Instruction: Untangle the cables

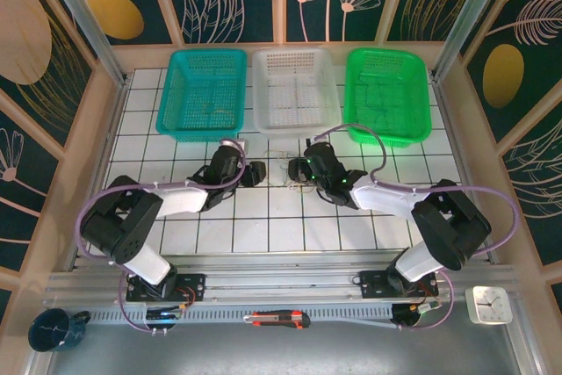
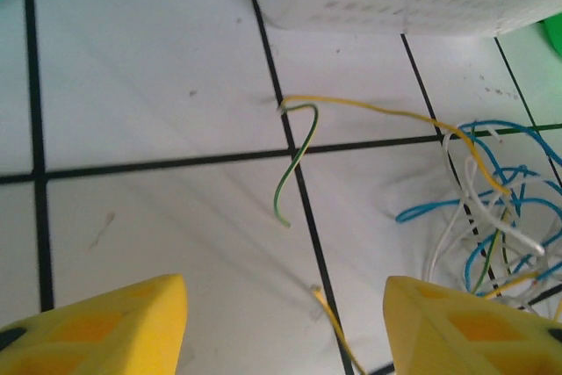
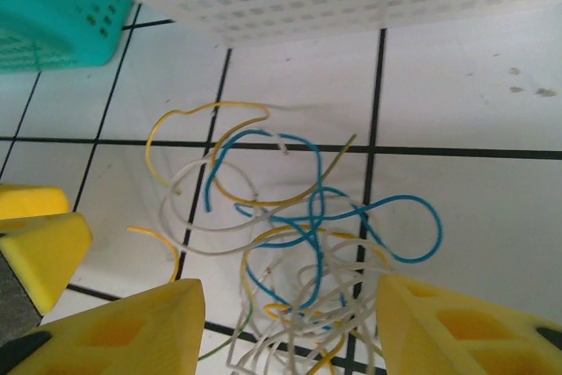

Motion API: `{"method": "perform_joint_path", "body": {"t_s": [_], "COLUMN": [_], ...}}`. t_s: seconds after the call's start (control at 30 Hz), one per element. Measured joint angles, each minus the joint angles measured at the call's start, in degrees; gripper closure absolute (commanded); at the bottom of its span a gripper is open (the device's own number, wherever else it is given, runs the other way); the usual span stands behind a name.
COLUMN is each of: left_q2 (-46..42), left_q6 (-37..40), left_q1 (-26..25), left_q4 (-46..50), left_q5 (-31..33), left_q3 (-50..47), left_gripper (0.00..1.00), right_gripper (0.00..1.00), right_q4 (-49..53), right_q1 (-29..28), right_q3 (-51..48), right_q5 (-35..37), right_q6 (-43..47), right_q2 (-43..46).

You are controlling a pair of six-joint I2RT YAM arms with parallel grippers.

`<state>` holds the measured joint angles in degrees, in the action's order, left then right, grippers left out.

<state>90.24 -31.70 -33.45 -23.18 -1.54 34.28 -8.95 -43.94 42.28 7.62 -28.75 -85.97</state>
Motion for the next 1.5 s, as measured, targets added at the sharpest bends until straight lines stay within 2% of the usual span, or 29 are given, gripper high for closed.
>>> {"method": "perform_joint_path", "body": {"t_s": [0.1, 0.23, 0.47, 0.73, 0.93, 1.23, 1.27, 1.33, 1.5], "left_q2": [-3.4, -7.8, -14.5, -22.7, -27.6, -27.2, -26.8, -26.1, -24.3], "left_q6": [-1.9, -5.2, -12.5, -20.0, -25.7, -28.4, -28.5, -28.5, -28.4], "left_q1": [0.0, 0.0, 0.3, 6.4, 8.4, 9.3, 9.3, 9.3, 9.3], "left_q4": [-0.2, -1.5, -4.7, -10.1, -13.5, -17.0, -17.4, -18.1, -18.4], "left_q5": [-0.5, -0.5, 3.4, 2.1, 1.7, -2.1, -2.8, -4.1, -6.3], "left_q3": [-2.7, -5.6, -9.8, -12.5, -15.2, -15.4, -15.4, -15.4, -15.4], "left_gripper": [0.24, 0.20, 0.01, 0.01, 0.01, 0.01, 0.01, 0.01, 0.01], "right_gripper": [0.45, 0.45, 0.44, 0.42, 0.41, 0.44, 0.45, 0.55, 0.88], "right_q4": [-0.8, -0.7, -0.4, 1.5, 1.9, 1.4, 1.4, 1.2, 1.0], "right_q1": [-1.0, -3.8, -5.0, -5.4, -5.4, -5.4, -5.4, -5.4, -5.4], "right_q3": [0.0, 1.0, 5.8, 9.0, 9.0, 9.0, 9.0, 9.0, 9.0], "right_q5": [-3.3, -7.3, -12.2, -12.5, -12.7, -12.6, -12.6, -12.4, -12.7], "right_q6": [2.5, 6.4, 12.7, 20.0, 22.5, 23.2, 23.5, 24.0, 24.1], "right_q2": [0.0, -0.3, -4.5, -10.0, -12.7, -17.1, -17.5, -17.8, -17.8]}}
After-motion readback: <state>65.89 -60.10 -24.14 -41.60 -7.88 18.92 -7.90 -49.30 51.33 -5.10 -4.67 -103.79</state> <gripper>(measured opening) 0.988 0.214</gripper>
